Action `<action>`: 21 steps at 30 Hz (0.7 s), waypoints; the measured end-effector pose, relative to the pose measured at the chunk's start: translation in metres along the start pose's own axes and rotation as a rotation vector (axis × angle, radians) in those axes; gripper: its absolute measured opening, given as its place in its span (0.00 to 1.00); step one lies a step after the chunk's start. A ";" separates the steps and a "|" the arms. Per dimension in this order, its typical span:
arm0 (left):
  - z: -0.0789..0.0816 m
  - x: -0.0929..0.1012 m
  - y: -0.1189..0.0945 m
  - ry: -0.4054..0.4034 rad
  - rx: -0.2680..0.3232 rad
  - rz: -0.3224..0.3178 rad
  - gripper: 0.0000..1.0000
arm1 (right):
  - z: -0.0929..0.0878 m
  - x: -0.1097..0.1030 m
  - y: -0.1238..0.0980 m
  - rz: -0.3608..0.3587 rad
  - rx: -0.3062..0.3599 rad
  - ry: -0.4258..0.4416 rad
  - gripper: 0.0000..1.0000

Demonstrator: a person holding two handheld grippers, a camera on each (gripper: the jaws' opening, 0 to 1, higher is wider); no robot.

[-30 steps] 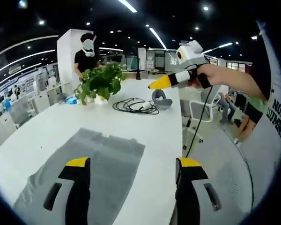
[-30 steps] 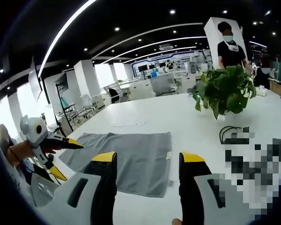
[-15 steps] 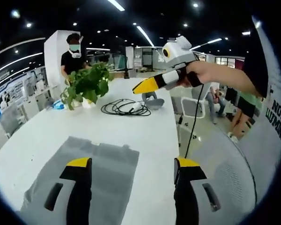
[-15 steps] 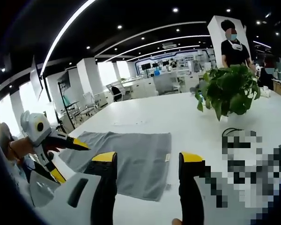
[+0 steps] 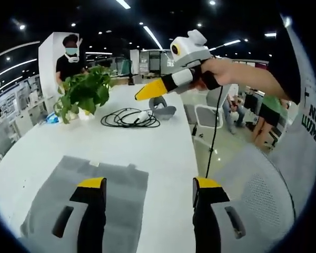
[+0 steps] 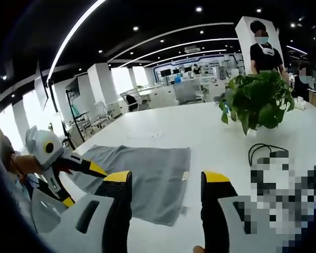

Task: Fold the towel on the table until its edges align and the towel forms a compact rectangular stack.

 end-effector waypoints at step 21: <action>0.002 -0.011 0.024 0.036 -0.039 -0.068 0.66 | 0.007 0.010 0.037 0.048 -0.032 -0.032 0.51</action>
Point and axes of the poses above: the point that each gripper's makers call its tool centre point, and the gripper's own axes: y roughly forward along the fingers, x roughly to its right, z roughly out of its top, the point moved 6 cm from there along -y, roughly backward along the fingers, and after that the axes turned 5 degrees about -y, right-handed, at the moved point
